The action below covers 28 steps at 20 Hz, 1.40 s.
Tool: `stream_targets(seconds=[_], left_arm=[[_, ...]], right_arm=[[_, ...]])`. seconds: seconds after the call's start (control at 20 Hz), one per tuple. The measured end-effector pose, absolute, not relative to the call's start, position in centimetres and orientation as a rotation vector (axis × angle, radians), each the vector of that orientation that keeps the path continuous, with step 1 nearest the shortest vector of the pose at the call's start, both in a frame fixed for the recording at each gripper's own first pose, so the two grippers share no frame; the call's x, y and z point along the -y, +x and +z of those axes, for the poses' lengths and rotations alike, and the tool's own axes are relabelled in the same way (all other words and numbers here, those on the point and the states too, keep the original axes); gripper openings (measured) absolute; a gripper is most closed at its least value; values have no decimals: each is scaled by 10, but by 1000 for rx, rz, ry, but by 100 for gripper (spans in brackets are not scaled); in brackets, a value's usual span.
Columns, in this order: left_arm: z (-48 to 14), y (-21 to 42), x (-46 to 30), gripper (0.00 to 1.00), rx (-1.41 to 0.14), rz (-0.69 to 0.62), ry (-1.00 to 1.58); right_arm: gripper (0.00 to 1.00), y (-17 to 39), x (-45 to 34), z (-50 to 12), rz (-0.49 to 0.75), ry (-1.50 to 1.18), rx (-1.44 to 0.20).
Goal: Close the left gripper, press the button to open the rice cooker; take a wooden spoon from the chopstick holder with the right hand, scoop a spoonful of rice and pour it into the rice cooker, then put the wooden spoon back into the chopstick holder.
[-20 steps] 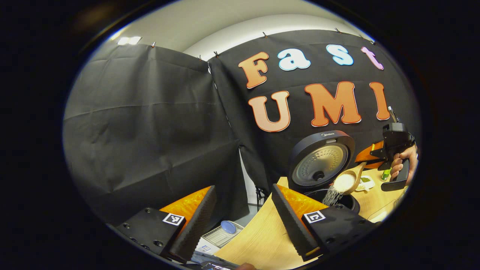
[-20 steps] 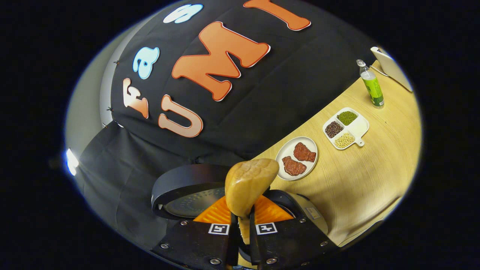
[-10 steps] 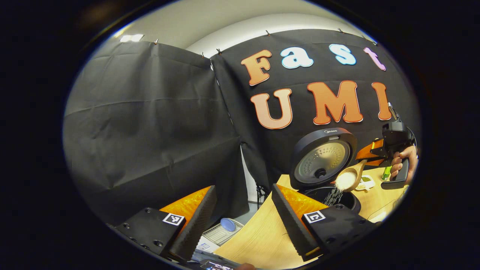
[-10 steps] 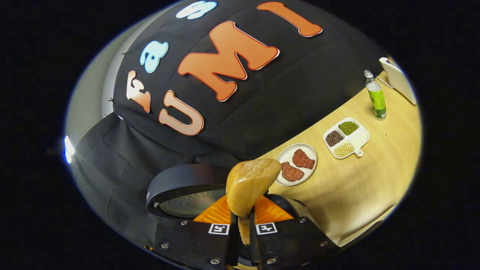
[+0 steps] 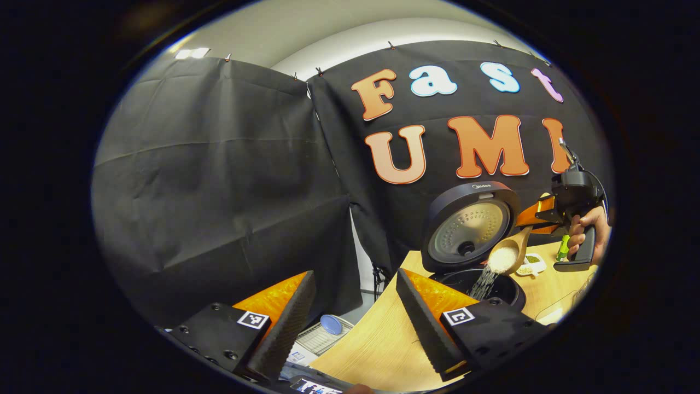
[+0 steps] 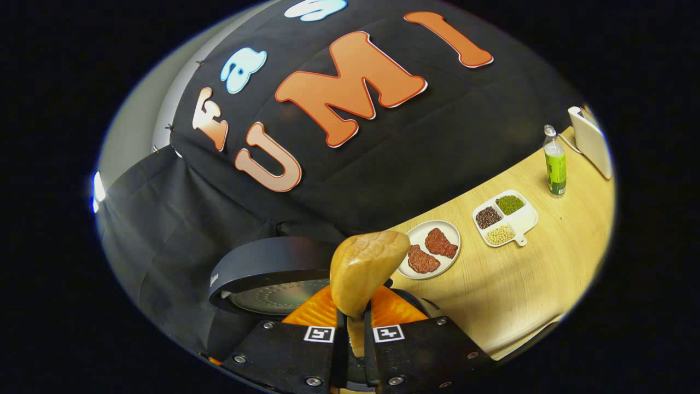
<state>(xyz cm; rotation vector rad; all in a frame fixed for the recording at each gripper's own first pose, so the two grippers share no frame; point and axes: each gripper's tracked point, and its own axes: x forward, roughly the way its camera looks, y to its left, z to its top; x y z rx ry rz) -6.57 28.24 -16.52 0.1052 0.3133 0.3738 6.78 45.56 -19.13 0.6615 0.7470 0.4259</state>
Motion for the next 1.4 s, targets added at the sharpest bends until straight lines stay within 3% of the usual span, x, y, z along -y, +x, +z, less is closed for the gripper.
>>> stream_targets(seconds=[1.4], left_arm=[[-185, -64, -289, 100, -356, 372, 84]], right_arm=[[11, 51, -486, -189, 553, 285, -601]])
